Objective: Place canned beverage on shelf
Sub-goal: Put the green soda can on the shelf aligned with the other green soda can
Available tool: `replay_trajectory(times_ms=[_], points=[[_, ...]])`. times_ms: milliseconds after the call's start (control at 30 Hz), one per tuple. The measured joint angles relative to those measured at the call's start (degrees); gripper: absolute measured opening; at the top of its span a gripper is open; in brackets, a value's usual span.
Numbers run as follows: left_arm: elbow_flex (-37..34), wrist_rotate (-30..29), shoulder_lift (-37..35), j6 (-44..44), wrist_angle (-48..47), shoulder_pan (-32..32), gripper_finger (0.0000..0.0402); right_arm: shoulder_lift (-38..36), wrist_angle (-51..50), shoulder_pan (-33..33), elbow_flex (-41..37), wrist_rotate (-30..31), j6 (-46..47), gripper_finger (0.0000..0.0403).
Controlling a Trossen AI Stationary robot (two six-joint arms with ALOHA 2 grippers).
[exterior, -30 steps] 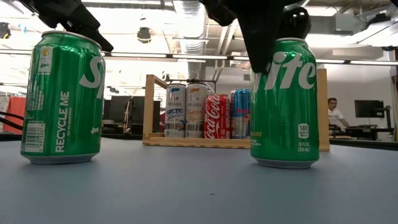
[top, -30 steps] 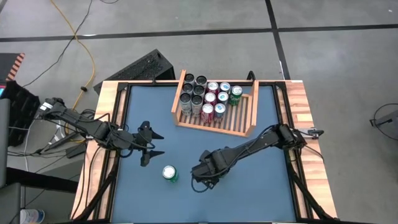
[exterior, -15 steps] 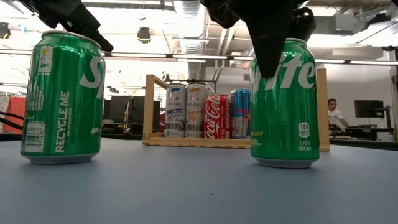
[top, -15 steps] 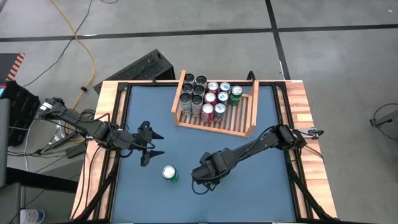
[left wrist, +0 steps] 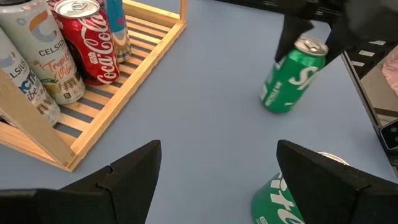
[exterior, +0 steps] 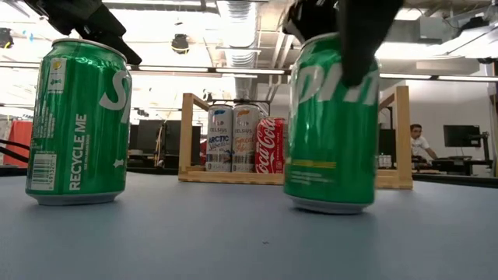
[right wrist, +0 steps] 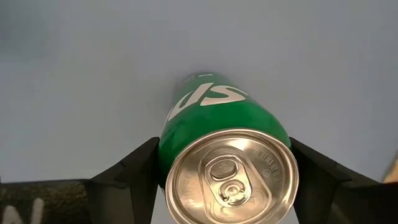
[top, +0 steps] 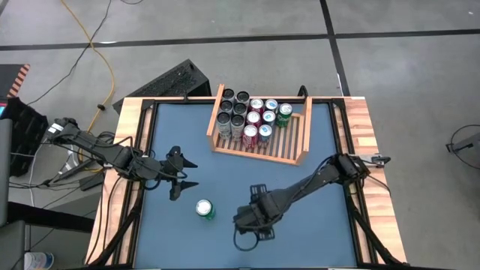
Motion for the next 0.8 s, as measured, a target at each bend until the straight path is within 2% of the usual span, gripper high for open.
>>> replay_trajectory(times_ms=[267,467,567,800], points=[[0.0,-0.43,0.0,1.27,0.07,-0.01,0.0306,0.02,2.78,1.37,0.0,0.76,-12.11,0.0278],[0.0,-0.42,0.0,1.25,0.1,0.01,0.0306,0.02,3.35,1.17,0.0,0.77,-4.91,0.028],[0.0,-0.42,0.0,1.27,0.1,0.01,0.0306,0.02,3.83,1.04,0.0,0.79,-4.24,0.028],[0.0,-0.42,0.0,1.29,0.08,-0.01,0.0306,-0.65,-5.34,-1.36,-0.11,-1.16,-5.93,0.0281]])
